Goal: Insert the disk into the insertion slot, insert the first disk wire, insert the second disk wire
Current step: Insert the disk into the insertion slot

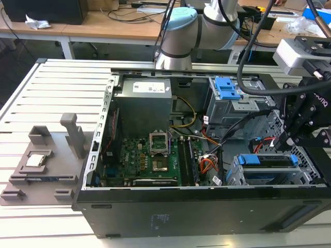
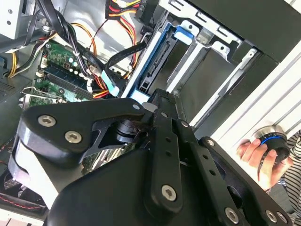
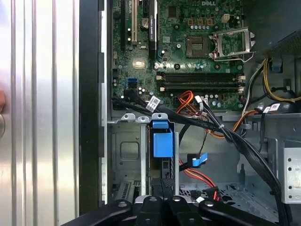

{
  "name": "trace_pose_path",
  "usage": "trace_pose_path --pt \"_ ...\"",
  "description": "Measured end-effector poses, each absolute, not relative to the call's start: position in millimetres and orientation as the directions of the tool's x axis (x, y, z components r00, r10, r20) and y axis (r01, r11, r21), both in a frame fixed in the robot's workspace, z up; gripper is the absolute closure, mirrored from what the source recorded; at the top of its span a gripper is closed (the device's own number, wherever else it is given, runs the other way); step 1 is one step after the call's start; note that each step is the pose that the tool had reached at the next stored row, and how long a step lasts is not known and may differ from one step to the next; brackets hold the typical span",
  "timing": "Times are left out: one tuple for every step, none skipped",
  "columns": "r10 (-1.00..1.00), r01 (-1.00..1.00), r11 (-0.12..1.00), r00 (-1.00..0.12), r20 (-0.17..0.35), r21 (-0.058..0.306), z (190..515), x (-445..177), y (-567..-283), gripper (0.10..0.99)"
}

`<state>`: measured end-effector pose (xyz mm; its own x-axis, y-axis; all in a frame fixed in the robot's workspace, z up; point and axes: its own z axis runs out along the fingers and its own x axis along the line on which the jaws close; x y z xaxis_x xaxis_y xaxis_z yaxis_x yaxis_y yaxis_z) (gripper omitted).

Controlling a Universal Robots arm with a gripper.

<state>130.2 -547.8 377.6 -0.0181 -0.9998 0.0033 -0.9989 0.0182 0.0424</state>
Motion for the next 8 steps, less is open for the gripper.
trace_pose_path --pt "-1.000 -0.999 0.018 -0.018 0.003 0.043 376 130 -548 0.980" --pt "-1.000 -0.999 0.018 -0.018 0.003 0.044 374 130 -548 0.980" --pt "-1.000 -0.999 0.018 -0.018 0.003 0.044 371 130 -548 0.980" --pt "-1.000 -0.999 0.018 -0.018 0.003 0.044 370 131 -548 0.980" --pt "-1.000 -0.999 0.018 -0.018 0.003 0.045 369 131 -548 0.980" --pt "-1.000 -0.999 0.018 -0.018 0.004 0.045 368 131 -548 0.980" --pt "-1.000 -0.999 0.018 -0.018 0.003 0.045 367 131 -548 0.980" --pt "-1.000 -0.999 0.018 -0.018 0.003 0.045 366 131 -548 0.980"
